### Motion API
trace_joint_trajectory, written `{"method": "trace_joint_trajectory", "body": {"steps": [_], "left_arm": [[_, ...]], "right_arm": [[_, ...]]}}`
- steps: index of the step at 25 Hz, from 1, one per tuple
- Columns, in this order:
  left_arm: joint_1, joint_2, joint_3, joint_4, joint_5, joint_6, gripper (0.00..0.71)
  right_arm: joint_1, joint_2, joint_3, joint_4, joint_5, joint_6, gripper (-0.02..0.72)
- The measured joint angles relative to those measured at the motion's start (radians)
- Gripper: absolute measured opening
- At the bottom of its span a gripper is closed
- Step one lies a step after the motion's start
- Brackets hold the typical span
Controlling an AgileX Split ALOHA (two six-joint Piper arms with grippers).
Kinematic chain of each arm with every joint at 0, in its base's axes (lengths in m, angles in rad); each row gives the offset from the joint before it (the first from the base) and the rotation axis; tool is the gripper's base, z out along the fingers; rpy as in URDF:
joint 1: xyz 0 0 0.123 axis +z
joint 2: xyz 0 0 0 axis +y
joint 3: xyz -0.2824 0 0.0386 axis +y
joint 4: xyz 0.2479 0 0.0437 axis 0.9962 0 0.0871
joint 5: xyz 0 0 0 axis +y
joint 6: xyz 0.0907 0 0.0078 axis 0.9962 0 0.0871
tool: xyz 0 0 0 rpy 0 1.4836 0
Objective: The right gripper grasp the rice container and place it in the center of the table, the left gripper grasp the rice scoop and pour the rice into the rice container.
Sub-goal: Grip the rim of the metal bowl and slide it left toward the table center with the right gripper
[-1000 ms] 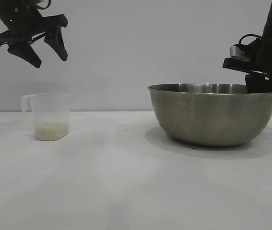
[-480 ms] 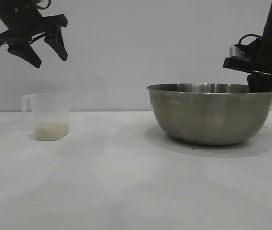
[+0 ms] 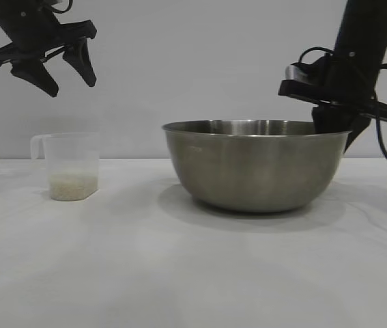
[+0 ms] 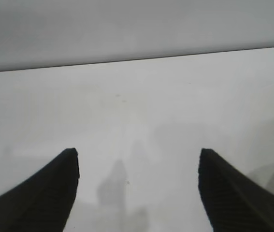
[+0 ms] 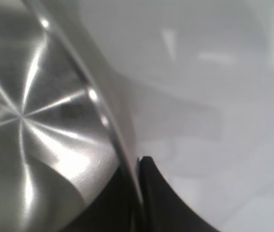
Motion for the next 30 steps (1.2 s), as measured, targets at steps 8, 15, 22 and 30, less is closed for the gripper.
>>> {"method": "trace_joint_trajectory", "body": {"steps": [8,15,22,30], "left_arm": [[0.0,0.0,0.0,0.0,0.0,0.0,0.545],[0.0,0.0,0.0,0.0,0.0,0.0,0.545],[0.0,0.0,0.0,0.0,0.0,0.0,0.545],[0.0,0.0,0.0,0.0,0.0,0.0,0.545]], "right_arm": [[0.018,0.0,0.0,0.004,0.0,0.001,0.0],[0.018,0.0,-0.002,-0.026,0.0,0.016,0.0],[0.018,0.0,-0.002,-0.029,0.001,0.016,0.064],[0.018,0.0,-0.002,-0.032,0.001,0.016,0.33]]}}
